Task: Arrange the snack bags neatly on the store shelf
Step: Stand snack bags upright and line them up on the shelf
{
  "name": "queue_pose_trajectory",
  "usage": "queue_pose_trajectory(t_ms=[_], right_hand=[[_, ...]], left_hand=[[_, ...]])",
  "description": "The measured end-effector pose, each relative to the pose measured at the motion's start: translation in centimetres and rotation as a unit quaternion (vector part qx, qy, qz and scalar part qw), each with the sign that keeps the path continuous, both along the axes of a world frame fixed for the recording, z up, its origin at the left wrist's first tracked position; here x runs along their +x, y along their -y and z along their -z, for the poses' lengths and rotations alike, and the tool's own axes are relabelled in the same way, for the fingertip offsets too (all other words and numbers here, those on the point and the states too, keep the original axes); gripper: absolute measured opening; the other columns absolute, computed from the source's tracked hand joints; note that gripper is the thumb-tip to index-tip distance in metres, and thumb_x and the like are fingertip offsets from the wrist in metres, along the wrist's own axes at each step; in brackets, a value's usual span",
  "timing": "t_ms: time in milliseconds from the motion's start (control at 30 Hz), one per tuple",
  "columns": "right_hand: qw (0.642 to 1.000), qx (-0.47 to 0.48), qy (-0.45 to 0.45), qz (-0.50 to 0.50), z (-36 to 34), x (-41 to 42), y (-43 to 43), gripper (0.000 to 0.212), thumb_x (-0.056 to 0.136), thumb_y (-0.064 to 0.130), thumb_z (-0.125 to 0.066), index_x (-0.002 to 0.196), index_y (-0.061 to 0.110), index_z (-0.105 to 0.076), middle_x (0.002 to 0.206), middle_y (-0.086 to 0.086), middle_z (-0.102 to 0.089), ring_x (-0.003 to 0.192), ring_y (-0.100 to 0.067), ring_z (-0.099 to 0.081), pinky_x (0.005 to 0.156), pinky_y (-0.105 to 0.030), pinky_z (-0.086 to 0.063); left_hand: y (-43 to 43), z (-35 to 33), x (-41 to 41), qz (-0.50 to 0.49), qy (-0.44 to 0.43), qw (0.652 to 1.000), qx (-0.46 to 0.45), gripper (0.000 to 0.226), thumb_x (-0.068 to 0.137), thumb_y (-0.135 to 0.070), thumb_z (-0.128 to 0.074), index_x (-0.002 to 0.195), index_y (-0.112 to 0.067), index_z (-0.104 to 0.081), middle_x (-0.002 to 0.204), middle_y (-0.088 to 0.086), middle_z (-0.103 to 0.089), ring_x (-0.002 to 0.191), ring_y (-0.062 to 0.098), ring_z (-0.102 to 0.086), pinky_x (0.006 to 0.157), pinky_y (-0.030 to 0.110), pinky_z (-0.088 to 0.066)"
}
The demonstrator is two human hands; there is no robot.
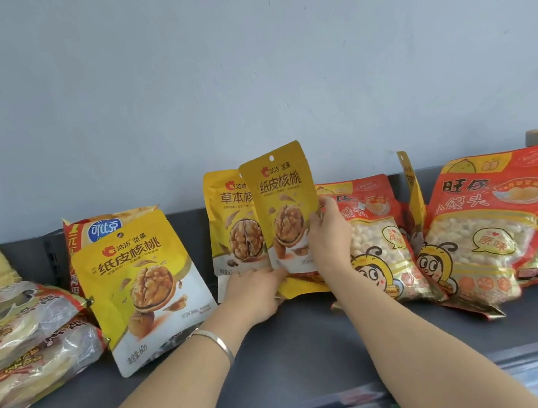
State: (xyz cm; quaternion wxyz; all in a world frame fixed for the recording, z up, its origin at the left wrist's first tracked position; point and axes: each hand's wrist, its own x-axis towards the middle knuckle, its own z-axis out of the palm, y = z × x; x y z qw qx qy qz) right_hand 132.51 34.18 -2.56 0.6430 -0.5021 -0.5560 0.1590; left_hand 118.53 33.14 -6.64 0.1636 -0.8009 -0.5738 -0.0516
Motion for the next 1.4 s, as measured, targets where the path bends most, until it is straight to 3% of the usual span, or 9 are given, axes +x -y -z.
queue_pose_trajectory(t_ms=[200, 367, 533, 700, 833, 967, 1167, 1267, 1400], right_hand=[[0.993, -0.085, 0.058, -0.048, 0.1, 0.4, -1.2, 0.016, 0.089, 0.02, -0.065, 0.1, 0.012, -0.058, 0.09, 0.0, -0.062, 0.083, -0.017, -0.056, 0.069, -0.027, -0.042], [0.999, 0.01, -0.042, 0.003, -0.5, 1.1, -0.6, 0.02, 0.093, 0.006, -0.054, 0.074, 0.013, -0.051, 0.07, 0.006, -0.051, 0.063, -0.007, -0.044, 0.053, -0.009, -0.035], [0.983, 0.056, -0.165, 0.057, -1.8, 1.6, -0.4, 0.023, 0.096, 0.006, -0.047, 0.074, 0.006, -0.048, 0.069, -0.003, -0.046, 0.063, -0.012, -0.036, 0.055, -0.024, -0.03], [0.968, 0.052, -0.237, 0.067, -3.1, 2.4, 0.1, 0.028, 0.099, 0.006, -0.038, 0.102, 0.009, -0.066, 0.092, 0.001, -0.062, 0.083, -0.013, -0.052, 0.073, -0.021, -0.037], [0.97, 0.057, -0.219, 0.091, -2.9, 3.1, 0.8, 0.031, 0.1, 0.005, -0.037, 0.107, 0.008, -0.067, 0.092, 0.003, -0.062, 0.082, -0.012, -0.052, 0.06, -0.012, -0.034], [0.989, 0.03, -0.111, 0.089, -2.1, 2.9, 1.3, 0.033, 0.097, 0.0, -0.038, 0.109, 0.01, -0.068, 0.095, 0.001, -0.066, 0.083, -0.013, -0.053, 0.049, -0.008, -0.036], [0.997, -0.051, 0.059, 0.012, -0.4, 0.8, 1.9, 0.032, 0.09, -0.003, -0.04, 0.095, 0.014, -0.067, 0.078, 0.002, -0.062, 0.076, -0.021, -0.053, 0.054, -0.025, -0.034], [0.996, -0.08, 0.015, -0.024, -0.1, 0.8, 2.0, 0.027, 0.093, -0.001, -0.038, 0.104, 0.008, -0.061, 0.09, -0.002, -0.064, 0.075, -0.017, -0.054, 0.06, -0.027, -0.039], [0.989, -0.092, -0.073, -0.092, -0.1, 1.0, 2.4, 0.028, 0.104, 0.025, -0.034, 0.117, 0.009, -0.053, 0.103, 0.0, -0.059, 0.093, -0.016, -0.055, 0.073, -0.027, -0.043]], left_hand=[[0.3, 0.0, 0.2, -0.01, -0.03, 0.997, 0.068, 0.038, 0.092, -0.011, -0.042, 0.129, -0.016, -0.043, 0.115, 0.009, -0.06, 0.104, 0.032, -0.058, 0.074, 0.035, -0.043], [1.6, -1.3, 0.0, -0.036, -0.02, 0.989, 0.143, 0.044, 0.09, 0.0, -0.039, 0.128, -0.02, -0.047, 0.111, 0.007, -0.063, 0.101, 0.033, -0.061, 0.066, 0.034, -0.04], [2.3, -2.8, -0.4, -0.078, 0.032, 0.98, 0.182, 0.038, 0.096, -0.009, -0.039, 0.13, -0.025, -0.045, 0.107, 0.006, -0.064, 0.096, 0.031, -0.063, 0.067, 0.033, -0.045], [2.7, -5.0, -0.6, -0.126, 0.248, 0.941, 0.195, 0.034, 0.099, -0.012, -0.032, 0.126, -0.024, -0.049, 0.11, 0.013, -0.062, 0.098, 0.037, -0.059, 0.067, 0.035, -0.039], [1.8, -5.4, -1.4, -0.134, 0.439, 0.866, 0.201, 0.027, 0.101, -0.019, -0.032, 0.101, -0.007, -0.056, 0.101, 0.02, -0.062, 0.095, 0.04, -0.055, 0.068, 0.038, -0.038], [1.9, -6.1, -1.1, -0.128, 0.53, 0.813, 0.202, 0.03, 0.102, -0.015, -0.03, 0.107, -0.003, -0.057, 0.107, 0.018, -0.061, 0.091, 0.034, -0.054, 0.069, 0.035, -0.037], [3.6, -4.7, 2.5, 0.102, 0.6, 0.792, 0.039, 0.034, 0.099, -0.019, -0.042, 0.133, -0.024, -0.041, 0.132, 0.001, -0.05, 0.117, 0.016, -0.047, 0.101, 0.032, -0.038], [4.2, -3.6, 2.5, 0.159, 0.594, 0.786, -0.07, 0.043, 0.101, -0.038, -0.03, 0.142, -0.025, -0.037, 0.148, -0.006, -0.034, 0.138, 0.011, -0.027, 0.112, 0.027, -0.023], [2.6, -2.8, 1.1, 0.085, 0.55, 0.831, 0.01, 0.06, 0.095, -0.027, -0.052, 0.148, -0.023, -0.023, 0.152, 0.0, -0.025, 0.142, 0.018, -0.021, 0.115, 0.038, -0.023]])
